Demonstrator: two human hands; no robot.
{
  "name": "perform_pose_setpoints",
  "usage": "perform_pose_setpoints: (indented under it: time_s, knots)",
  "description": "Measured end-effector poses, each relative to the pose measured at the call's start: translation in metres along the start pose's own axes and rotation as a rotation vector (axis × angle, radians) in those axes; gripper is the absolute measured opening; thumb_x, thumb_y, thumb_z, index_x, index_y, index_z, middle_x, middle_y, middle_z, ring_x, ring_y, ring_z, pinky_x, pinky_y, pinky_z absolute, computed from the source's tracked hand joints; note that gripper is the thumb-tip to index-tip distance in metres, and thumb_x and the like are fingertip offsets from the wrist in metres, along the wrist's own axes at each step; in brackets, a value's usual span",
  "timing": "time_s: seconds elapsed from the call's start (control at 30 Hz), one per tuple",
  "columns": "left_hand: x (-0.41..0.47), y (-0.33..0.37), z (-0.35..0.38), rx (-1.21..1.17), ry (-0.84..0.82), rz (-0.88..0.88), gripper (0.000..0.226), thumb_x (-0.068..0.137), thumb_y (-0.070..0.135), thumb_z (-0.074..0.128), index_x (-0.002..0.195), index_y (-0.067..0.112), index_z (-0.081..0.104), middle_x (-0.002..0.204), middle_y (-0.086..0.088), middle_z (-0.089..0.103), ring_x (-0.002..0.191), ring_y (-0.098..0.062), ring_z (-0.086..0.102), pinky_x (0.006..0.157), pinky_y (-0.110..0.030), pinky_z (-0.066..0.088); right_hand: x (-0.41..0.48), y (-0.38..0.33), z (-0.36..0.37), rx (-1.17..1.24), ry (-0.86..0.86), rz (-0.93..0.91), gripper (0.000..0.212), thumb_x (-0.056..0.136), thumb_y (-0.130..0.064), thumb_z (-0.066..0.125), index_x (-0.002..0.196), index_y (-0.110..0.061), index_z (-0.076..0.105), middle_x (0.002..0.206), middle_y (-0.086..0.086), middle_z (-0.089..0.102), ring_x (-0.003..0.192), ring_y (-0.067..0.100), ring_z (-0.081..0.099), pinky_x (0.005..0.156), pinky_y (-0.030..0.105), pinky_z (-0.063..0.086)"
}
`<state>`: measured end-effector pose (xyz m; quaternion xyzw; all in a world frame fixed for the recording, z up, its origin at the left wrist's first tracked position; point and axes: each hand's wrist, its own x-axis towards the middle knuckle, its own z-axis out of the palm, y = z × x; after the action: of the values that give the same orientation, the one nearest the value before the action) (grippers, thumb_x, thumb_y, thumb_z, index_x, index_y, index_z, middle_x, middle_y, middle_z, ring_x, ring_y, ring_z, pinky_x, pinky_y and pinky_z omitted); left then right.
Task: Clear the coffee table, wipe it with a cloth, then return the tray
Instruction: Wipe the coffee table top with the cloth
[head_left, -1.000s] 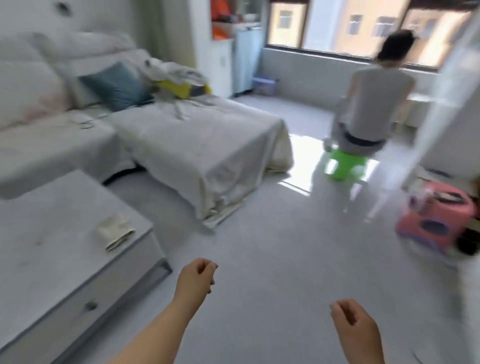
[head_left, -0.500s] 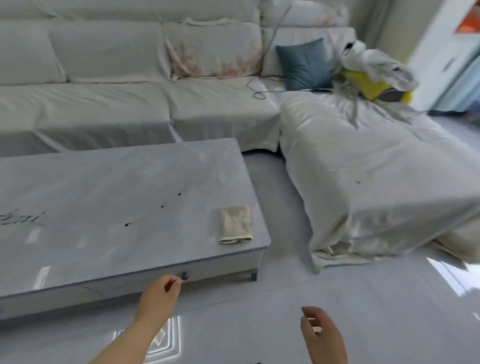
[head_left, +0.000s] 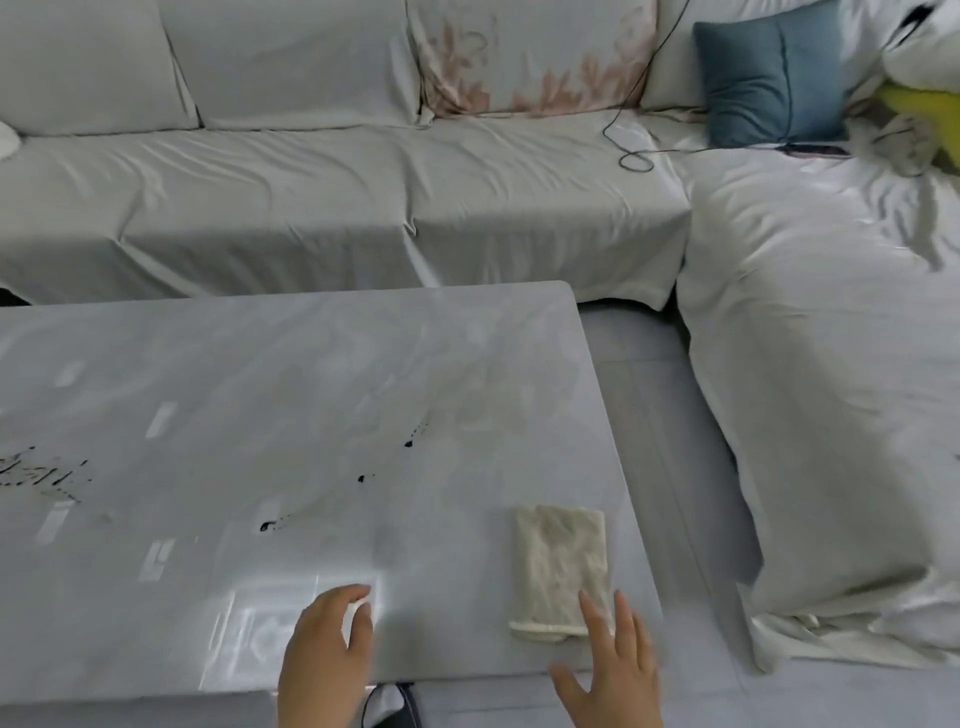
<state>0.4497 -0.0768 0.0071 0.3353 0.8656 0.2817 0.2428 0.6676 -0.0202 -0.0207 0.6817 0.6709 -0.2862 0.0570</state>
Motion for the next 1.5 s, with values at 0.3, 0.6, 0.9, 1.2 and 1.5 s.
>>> perform_pose_setpoints:
  time_s: [0.3, 0.6, 0.9, 1.2, 1.5]
  knots:
    - [0.200, -0.014, 0.009, 0.144, -0.086, 0.144, 0.027, 0.088, 0.005, 0.046, 0.112, 0.008, 0.060, 0.126, -0.008, 0.056, 0.120, -0.026, 0.048, 0.099, -0.034, 0.035, 0.106, -0.059, 0.066, -0.097, 0.611, -0.090, 0.053, 0.090, -0.048, 0.017, 0.137, -0.029, 0.030, 0.145, 0.016, 0.037, 0.133, 0.032, 0.032, 0.111, 0.038, 0.018]
    - [0.372, -0.006, 0.035, 0.397, -0.019, 0.254, 0.044, 0.084, 0.003, 0.050, 0.127, 0.001, 0.043, 0.141, -0.019, 0.039, 0.135, -0.033, 0.027, 0.110, -0.040, 0.015, 0.250, -0.121, 0.016, -0.135, 0.099, 0.126, 0.054, 0.092, -0.047, 0.032, 0.141, -0.042, 0.010, 0.156, 0.007, -0.004, 0.141, 0.037, -0.001, 0.113, 0.054, 0.007]
    - [0.410, -0.014, 0.053, 0.443, 0.065, 0.146, 0.065, 0.080, 0.043, 0.020, 0.131, 0.008, 0.041, 0.146, -0.016, 0.033, 0.138, -0.030, 0.022, 0.109, -0.034, 0.002, 0.382, -0.187, -0.036, -0.006, 0.220, 0.362, 0.055, 0.094, -0.038, 0.031, 0.144, -0.032, 0.009, 0.156, 0.007, -0.010, 0.141, 0.034, -0.008, 0.114, 0.048, -0.002]
    - [0.413, -0.004, 0.050, 0.470, 0.021, 0.079, 0.068, 0.078, 0.042, 0.018, 0.126, 0.004, 0.048, 0.139, -0.020, 0.042, 0.132, -0.035, 0.033, 0.108, -0.038, 0.007, 0.428, -0.293, -0.001, -0.268, 0.088, -0.598, 0.054, 0.085, -0.033, 0.044, 0.138, -0.033, 0.032, 0.154, 0.009, 0.018, 0.139, 0.043, 0.011, 0.112, 0.055, 0.008]
    - [0.415, 0.000, 0.047, 0.500, -0.007, 0.088, 0.058, 0.078, 0.033, 0.029, 0.115, -0.002, 0.056, 0.125, -0.029, 0.053, 0.117, -0.045, 0.047, 0.108, -0.018, -0.005, 0.492, -0.241, -0.064, -0.057, 0.287, 0.241, 0.054, 0.093, -0.033, 0.030, 0.144, -0.031, 0.012, 0.157, 0.003, -0.002, 0.142, 0.033, -0.005, 0.114, 0.050, 0.002]
